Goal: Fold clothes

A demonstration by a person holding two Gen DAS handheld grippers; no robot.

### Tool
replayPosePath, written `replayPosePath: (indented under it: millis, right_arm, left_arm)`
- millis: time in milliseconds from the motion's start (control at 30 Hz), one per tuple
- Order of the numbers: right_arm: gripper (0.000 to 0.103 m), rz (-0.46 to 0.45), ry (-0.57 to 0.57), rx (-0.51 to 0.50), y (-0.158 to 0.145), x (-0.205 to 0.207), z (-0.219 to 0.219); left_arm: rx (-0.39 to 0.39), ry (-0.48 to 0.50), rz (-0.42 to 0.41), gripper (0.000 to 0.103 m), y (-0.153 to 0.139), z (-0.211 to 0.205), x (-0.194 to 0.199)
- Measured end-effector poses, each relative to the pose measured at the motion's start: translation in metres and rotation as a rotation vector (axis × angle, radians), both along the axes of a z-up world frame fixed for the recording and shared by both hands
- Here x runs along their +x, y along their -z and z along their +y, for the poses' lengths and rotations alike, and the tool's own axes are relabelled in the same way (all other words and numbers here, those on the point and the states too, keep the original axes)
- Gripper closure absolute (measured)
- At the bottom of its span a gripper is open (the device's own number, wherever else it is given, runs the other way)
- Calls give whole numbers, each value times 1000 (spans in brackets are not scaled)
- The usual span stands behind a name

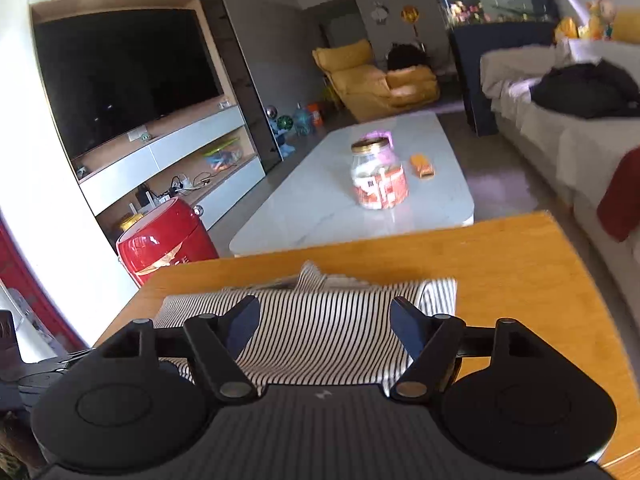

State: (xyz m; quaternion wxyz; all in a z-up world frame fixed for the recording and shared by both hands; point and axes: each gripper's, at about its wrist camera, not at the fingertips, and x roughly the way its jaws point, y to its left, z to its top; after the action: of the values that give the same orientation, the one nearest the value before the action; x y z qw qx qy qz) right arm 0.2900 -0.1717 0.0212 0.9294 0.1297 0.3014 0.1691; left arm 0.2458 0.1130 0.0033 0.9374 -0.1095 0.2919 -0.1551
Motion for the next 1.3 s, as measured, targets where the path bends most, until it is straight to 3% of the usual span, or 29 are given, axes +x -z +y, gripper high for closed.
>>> replayPosePath:
  millis: [133,300,433,500,567,733,867,1000,1100,1233,1300]
  right_arm:
    - [30,-2,6,-6,19,-2,-2]
    - [30,-11,-45,-83,17,-7,5]
    - [37,2,-83,-157,10,-3,10]
    - [42,9,-89,-189,5,0,8]
    - [42,12,-61,-184,-3,1,-2]
    - [43,50,35,-101,-17,18,-36]
    - [50,24,-31,-112,-34,37,-16]
    - [50,12,-122,-156,-41,64,25]
    - [51,41,-160,-204,-24,92,57]
    - [87,116,-193,-268,9,114,82]
    - [94,81,-199,-288,11,108,85]
  left_arm:
    - [12,36,51,0,0,3,7]
    - [171,115,87,0,-5,-6,10]
    - [207,100,100,0,-9,-3,7]
    - [187,58,123,0,-14,5,8]
    - [111,17,140,0,-22,21,14]
    - [-51,-61,197,0,-34,58,37]
    - [-109,-37,215,0,-39,58,40]
    - [-55,1,195,0,-42,39,26]
    - [-2,12,175,0,-45,31,13]
    - [5,-21,170,0,-51,44,-4]
    - [-12,-43,165,0,-54,55,-9]
